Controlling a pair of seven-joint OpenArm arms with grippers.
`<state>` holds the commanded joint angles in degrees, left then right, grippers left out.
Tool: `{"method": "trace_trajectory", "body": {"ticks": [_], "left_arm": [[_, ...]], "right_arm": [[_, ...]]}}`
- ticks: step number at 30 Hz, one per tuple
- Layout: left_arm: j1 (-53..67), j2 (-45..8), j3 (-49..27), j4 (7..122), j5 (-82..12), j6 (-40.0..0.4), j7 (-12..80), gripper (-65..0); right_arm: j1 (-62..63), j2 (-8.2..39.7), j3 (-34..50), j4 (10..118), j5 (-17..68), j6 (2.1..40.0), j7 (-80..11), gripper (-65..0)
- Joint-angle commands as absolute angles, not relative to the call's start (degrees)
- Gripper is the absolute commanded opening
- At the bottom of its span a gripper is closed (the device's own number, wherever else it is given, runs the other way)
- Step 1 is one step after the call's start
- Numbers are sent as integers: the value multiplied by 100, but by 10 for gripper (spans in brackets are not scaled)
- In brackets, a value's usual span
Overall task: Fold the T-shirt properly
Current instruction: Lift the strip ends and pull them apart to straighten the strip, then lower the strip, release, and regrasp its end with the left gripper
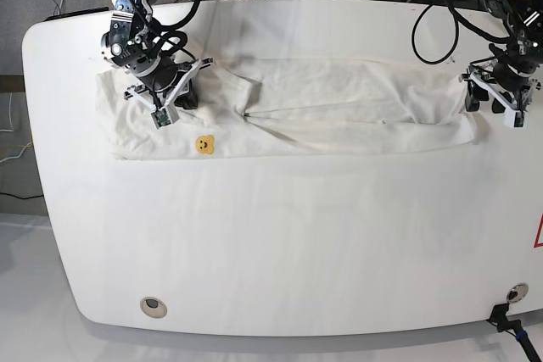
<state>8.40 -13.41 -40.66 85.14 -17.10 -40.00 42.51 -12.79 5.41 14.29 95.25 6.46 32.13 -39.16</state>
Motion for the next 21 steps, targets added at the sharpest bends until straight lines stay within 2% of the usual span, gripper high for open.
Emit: {"method": "trace_trajectory", "body": {"ticks": [14,18,21], "left_arm": [[840,-1314,-3899,8092,-1719,-4000,4251,-291],[848,-1341,-3662,8092,-2220,-4000,4251,-291],[857,-1666,-3574,8092,-2563,-4000,4259,-291]], "right_arm": [[-1279,541,1429,9525,646,3231,-3916,-650],[-1270,541,1429,9525,646,3231,-3916,-650],[-1270,541,1429,9525,646,3231,-3916,-650]]}}
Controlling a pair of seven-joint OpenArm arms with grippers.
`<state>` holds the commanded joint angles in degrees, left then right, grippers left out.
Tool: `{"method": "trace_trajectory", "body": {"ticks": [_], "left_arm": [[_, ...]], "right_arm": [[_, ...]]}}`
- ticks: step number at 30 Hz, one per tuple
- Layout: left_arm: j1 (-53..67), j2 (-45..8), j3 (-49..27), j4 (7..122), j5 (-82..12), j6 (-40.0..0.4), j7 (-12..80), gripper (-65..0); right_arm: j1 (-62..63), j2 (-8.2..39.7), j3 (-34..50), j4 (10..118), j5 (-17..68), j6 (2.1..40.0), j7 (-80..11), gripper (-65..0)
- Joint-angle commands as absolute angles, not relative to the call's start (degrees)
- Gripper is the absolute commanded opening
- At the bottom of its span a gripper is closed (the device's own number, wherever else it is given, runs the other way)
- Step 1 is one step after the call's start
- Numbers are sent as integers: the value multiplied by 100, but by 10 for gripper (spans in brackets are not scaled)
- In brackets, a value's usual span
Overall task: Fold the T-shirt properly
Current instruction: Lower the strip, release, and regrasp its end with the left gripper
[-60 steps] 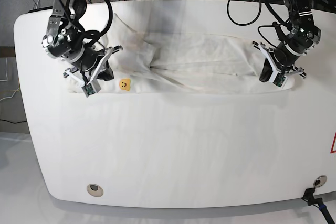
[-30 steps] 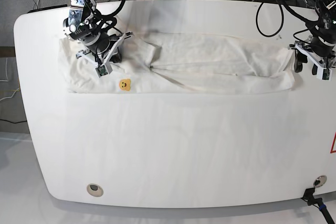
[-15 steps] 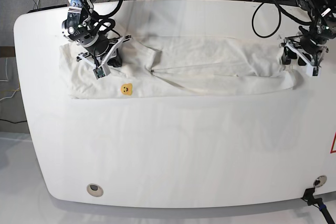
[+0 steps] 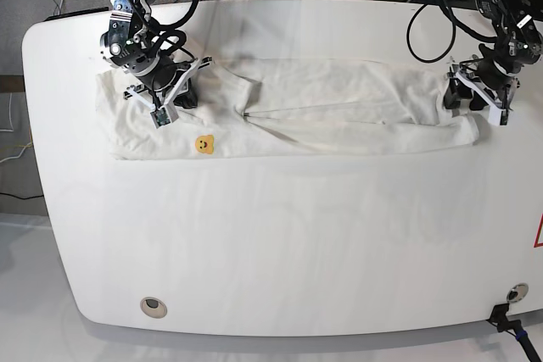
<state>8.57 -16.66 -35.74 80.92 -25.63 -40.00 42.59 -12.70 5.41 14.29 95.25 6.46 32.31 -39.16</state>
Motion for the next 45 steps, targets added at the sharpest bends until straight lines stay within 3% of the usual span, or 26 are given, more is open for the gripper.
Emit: {"method": "trace_trajectory", "body": {"ticks": [8,21,28,45], "left_arm": [[848,-2000,-3582,8092,-3073,-4000,4541,-291],[497,-2009,-3820,7108,-3451,-4000,4734,-291],[505,-2079,-3644,7099,-4048,-4000,5103,-291],[286,-2035,-3134,7090,-4066,-4000,5112,-291]], "right_arm": [[-1288,541,1429,9525,646,3231,-3925,-650],[-1305,523,1429,9525,646,3231,-3925,-650],[-1305,514,1429,9525,646,3231,-3925,-650],[-1305,514,1429,9525,646,3231,-3925,-650]]}}
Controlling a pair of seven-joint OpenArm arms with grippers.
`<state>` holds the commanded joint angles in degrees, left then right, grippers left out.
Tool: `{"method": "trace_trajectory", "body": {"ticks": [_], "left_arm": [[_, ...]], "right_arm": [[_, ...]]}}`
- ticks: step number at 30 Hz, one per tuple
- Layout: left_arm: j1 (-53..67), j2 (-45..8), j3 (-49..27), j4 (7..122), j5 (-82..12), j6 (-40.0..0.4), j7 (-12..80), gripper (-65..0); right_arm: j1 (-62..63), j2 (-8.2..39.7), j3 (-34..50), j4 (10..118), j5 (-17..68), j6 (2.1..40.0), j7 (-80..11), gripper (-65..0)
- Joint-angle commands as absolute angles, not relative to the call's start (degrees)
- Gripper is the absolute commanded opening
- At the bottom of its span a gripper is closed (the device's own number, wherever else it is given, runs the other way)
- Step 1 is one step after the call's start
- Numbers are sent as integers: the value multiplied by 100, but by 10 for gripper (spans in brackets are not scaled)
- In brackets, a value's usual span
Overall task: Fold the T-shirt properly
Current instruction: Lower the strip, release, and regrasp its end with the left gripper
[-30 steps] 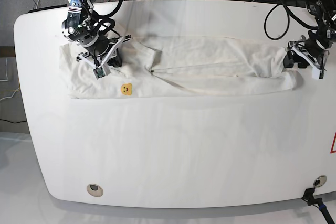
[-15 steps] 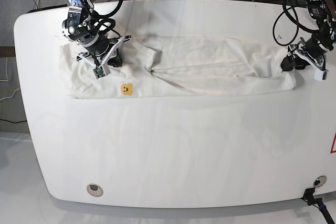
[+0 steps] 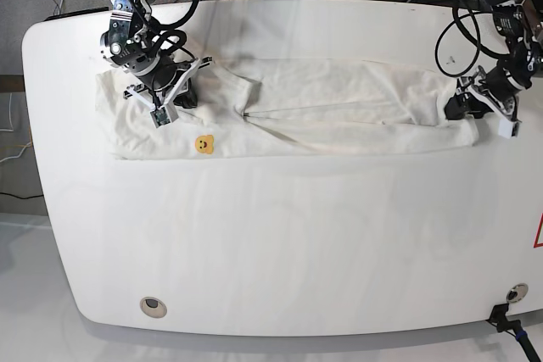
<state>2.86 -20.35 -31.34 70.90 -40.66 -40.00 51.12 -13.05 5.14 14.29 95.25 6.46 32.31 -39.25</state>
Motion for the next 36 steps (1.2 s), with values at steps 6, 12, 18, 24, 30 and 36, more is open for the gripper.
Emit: {"method": "trace_trajectory", "body": {"ticks": [6,12,18,24,30,36], "left_arm": [[136,-2035,-3099,7090,-4066,-4000,5112,-292],[136,-2035,-3099,7099,-4066,-4000,5112,-296],[145,-2035,-3090,7116,-4066,-4000,5112,-341],[136,-2035,-2818,7116,-4066,-4000,5112,-521],[127,-2035,-2651,7134,-4066,-4000,5112,-620],[127,-2035,-2651,7152,-4066,-4000,5112,-650]], "right_arm": [[-1305,514,1429,9525,646,3231,-3925,-650],[-1288,514,1429,9525,646,3231,-3925,-650],[-1270,514,1429,9525,655,3231,-3925,-650],[-1270,514,1429,9525,655,3231,-3925,-650],[-1270,514,1429,9525,655,3231,-3925,-650],[-1262,514,1429,9516,655,3231,-3925,-650]]}}
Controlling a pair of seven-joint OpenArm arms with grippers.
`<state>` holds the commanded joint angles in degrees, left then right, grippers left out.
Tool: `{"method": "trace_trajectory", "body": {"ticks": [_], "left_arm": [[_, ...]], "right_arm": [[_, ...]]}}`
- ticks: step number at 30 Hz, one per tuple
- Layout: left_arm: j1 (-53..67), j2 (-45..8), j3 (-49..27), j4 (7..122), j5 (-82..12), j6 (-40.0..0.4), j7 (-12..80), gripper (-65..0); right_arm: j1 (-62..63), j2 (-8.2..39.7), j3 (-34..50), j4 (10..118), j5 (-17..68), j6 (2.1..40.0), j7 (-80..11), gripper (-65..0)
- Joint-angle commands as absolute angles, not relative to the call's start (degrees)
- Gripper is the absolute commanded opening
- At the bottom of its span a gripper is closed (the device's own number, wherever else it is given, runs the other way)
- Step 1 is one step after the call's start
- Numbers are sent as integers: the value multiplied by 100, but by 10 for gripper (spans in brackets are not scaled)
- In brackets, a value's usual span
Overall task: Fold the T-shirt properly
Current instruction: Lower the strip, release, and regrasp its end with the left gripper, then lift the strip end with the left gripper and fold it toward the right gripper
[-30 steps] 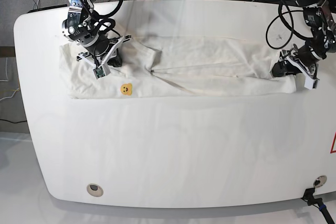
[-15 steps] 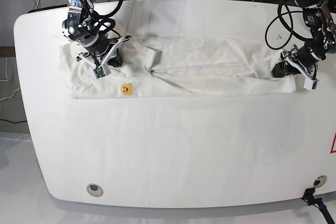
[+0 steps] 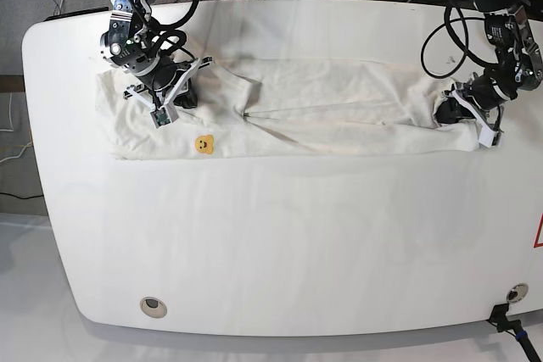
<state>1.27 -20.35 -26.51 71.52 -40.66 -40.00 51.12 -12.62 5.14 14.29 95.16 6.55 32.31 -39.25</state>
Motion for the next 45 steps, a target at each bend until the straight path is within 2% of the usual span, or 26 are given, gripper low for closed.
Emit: {"method": "trace_trajectory", "body": {"ticks": [5,9,12,17,29,40,45], "left_arm": [[180,-1842,-2642,8022,-4066,-4000,5121,-650],[180,-1692,-2642,8769,-4066,-4000,5631,-650],[180,-1499,-2633,9156,-4031,-4000,5666,-650],[171,-1402,-2053,9244,-4066,-4000,5754,-650],[136,-681,-1174,9244,-4031,-4000,5754,-650],[13,-180,-919,9209,-4022,-4000,5736,-650],[4,-75,-523,9200,-4022,-4000,5736,-650]], "right_arm": [[-1121,514,1420,9086,673,3240,-3908,-650],[-1112,514,1420,8989,690,3240,-3899,-650],[-1103,514,1420,8989,690,3240,-3899,-650],[-1095,523,1420,8989,690,3240,-3899,-650],[-963,532,1420,8963,690,3248,-3899,-650],[-936,532,1420,8963,699,3248,-3899,-650],[-936,532,1349,8963,699,3248,-3899,-650]]}}
